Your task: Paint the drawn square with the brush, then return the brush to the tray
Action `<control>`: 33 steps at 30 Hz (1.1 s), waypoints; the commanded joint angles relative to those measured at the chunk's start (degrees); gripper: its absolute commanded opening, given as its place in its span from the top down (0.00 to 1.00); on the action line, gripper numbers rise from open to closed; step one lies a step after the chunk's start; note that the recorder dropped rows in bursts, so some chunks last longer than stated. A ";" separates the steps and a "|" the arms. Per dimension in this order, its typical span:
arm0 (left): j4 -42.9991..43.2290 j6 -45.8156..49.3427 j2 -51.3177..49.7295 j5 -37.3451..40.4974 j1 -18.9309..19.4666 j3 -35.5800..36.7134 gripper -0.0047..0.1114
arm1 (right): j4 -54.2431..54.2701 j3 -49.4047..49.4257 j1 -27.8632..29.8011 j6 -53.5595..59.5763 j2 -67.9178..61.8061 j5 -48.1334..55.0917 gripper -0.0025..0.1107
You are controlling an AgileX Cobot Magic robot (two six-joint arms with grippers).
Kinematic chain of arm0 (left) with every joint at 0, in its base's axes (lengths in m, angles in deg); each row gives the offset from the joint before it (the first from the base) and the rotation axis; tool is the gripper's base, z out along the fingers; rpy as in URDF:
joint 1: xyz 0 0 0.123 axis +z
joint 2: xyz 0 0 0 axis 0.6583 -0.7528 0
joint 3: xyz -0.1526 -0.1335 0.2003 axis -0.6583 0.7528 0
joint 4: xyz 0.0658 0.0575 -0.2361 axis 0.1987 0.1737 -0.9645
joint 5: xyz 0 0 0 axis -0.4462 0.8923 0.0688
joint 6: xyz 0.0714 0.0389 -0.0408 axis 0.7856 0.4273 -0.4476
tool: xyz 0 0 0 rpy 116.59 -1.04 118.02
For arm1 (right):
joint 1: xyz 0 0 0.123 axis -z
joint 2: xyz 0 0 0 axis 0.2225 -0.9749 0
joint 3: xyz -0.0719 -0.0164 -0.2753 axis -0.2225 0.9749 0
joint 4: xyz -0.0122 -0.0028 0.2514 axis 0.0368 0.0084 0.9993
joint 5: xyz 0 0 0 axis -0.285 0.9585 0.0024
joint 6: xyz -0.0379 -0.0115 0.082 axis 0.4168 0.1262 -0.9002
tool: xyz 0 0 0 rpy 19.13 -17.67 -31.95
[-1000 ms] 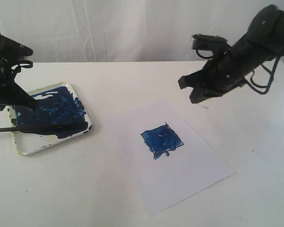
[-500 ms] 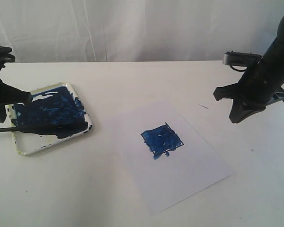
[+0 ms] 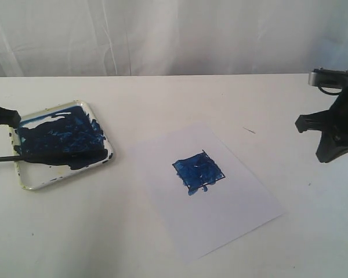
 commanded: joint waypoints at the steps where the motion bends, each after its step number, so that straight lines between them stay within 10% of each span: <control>1: 0.04 0.92 3.25 1.28 0.30 -0.15 0.96 | -2.07 3.32 0.49 0.11 5.52 -0.02 0.98; 33: -0.19 5.75 22.28 4.77 0.30 0.03 0.96 | -14.76 14.13 0.49 -7.85 55.05 -6.38 0.98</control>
